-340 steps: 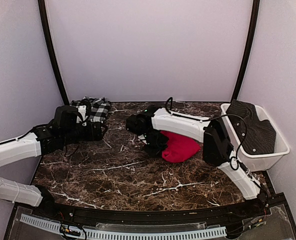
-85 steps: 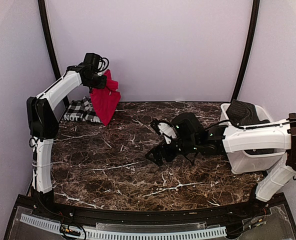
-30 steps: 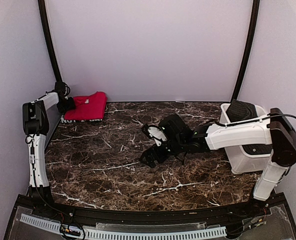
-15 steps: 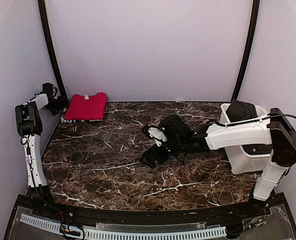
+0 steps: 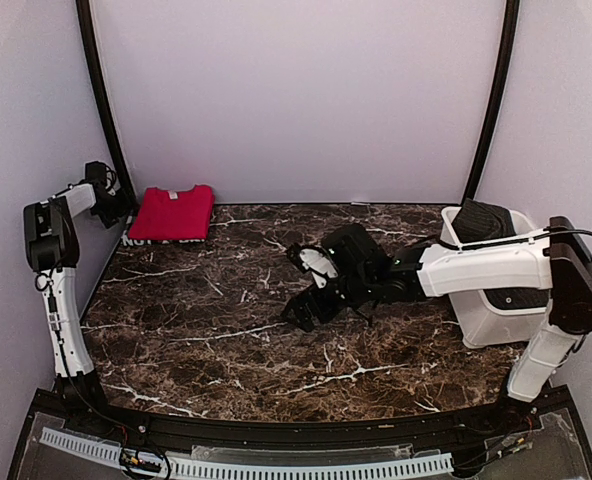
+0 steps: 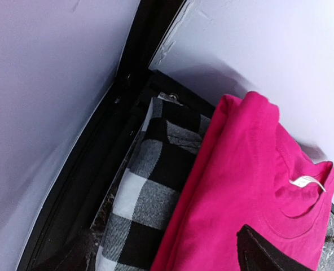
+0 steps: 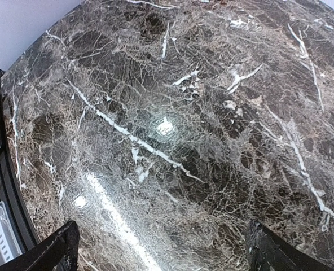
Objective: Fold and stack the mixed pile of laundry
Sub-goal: Reset both arms
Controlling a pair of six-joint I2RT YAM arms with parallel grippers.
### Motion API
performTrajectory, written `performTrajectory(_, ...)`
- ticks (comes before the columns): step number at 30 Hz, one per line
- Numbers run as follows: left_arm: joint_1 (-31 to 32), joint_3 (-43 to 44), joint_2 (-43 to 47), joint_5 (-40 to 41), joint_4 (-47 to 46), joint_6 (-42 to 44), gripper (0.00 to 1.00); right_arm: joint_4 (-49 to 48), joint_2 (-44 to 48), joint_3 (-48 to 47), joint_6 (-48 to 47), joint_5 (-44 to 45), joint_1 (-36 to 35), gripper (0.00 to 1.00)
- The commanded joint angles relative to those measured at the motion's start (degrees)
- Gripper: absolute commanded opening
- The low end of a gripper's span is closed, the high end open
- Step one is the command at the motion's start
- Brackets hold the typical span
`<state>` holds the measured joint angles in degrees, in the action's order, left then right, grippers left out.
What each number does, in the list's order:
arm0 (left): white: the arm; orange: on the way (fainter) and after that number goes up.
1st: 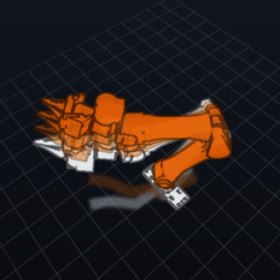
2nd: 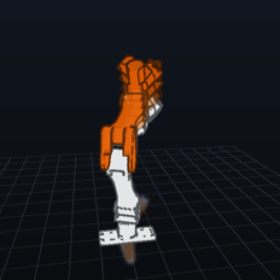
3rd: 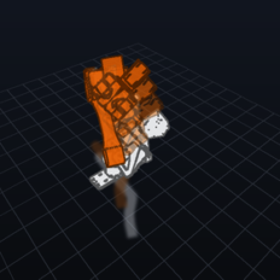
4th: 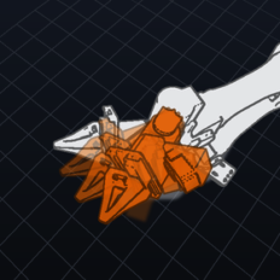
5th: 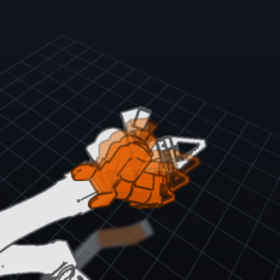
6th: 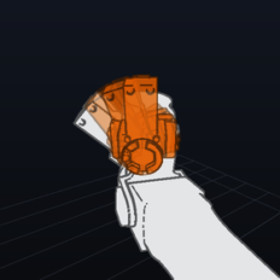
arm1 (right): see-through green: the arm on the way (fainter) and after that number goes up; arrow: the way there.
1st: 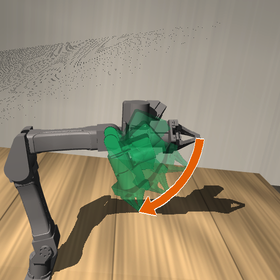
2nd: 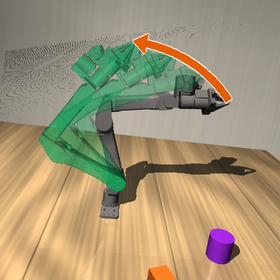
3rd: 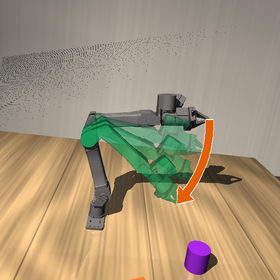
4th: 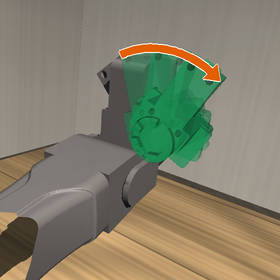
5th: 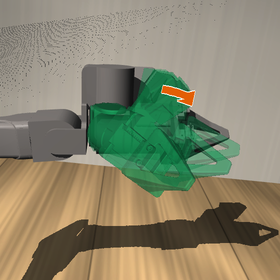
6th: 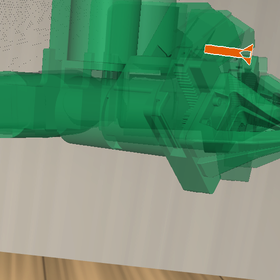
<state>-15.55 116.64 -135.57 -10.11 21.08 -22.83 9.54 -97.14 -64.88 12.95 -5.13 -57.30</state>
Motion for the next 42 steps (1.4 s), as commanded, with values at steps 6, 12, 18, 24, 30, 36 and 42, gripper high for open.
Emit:
performTrajectory(6, 6.3, -3.2, 16.2, 8.9, 0.8, 9.4, 0.99, 0.2, 10.1, 1.6, -1.4, -0.6, 7.6, 0.99)
performTrajectory(12, 11.4, -5.9, 23.7, 11.6, 1.1, 8.6, 0.99, 2.1, 15.2, -0.6, -3.2, -2.2, 15.1, 0.99)
performTrajectory(18, 19.9, -6.1, 29.6, 16.3, 4.9, 13.0, 0.99, 3.6, 20.6, -2.6, -3.5, -5.5, 23.5, 0.99)
performTrajectory(24, 24.9, -10.5, 35.4, 12.4, 6.3, 9.1, 0.99, 4.7, 23.4, -2.1, -3.2, -7.5, 28.2, 0.99)
performTrajectory(30, 32.9, -16.0, 38.0, 14.9, 9.3, 10.5, 0.99, 4.0, 24.2, 2.4, -2.1, -10.5, 28.8, 0.99)
performTrajectory(36, 40.0, -29.1, 42.6, 15.3, 6.5, 7.3, 0.99, -2.5, 25.1, 11.3, 2.6, -16.7, 28.8, 0.99)
performTrajectory(42, 45.2, -44.1, 45.9, 13.9, -0.5, 1.1, 0.99, -7.6, 23.2, 17.2, 6.2, -20.7, 28.6, 0.99)
